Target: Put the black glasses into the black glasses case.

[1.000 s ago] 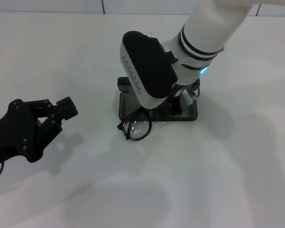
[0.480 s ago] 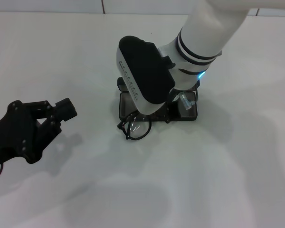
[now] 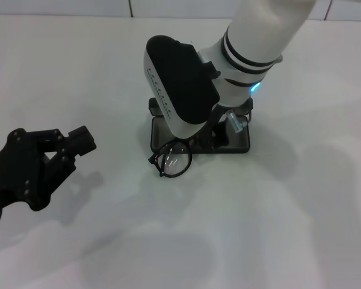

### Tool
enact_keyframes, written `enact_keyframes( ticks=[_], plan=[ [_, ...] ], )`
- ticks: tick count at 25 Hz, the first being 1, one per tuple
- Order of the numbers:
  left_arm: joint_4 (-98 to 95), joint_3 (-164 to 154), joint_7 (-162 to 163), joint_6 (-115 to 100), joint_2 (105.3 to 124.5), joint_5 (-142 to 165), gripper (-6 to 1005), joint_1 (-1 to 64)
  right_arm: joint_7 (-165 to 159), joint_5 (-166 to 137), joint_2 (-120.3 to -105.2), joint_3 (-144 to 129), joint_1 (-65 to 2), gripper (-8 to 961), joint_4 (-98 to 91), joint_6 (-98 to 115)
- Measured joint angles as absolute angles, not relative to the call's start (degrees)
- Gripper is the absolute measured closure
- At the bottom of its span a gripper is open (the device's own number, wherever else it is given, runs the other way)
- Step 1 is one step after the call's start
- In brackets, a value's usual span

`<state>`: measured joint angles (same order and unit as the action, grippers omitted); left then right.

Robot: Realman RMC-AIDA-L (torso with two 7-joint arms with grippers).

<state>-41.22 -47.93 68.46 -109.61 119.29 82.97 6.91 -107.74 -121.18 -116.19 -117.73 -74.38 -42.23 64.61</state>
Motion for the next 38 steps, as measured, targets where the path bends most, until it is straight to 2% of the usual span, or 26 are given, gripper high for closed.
enact_keyframes(
  ticks=[2,7,15,38],
  plan=[
    [-41.19,-47.57,68.46,-110.09,119.33,82.97,920,6.83,-107.02,-121.2,-116.19,-117.72,-74.43,868,-42.04,64.13],
    [-41.07,-47.36,68.46,-110.58,119.34,82.97,920,6.51,-104.94,-121.11,-116.19,-118.16,-74.07,667,-41.59,61.76],
    [-41.04,-46.75,68.38,-111.16,119.2,82.97,920,6.19,-104.25,-121.03,-116.19,-118.17,-73.7,503,-41.33,60.62],
    [-41.77,-46.74,69.05,-112.06,117.89,82.78,919,6.36,-105.67,-123.74,-116.19,-114.69,-67.36,510,-49.45,61.72]
  ],
)
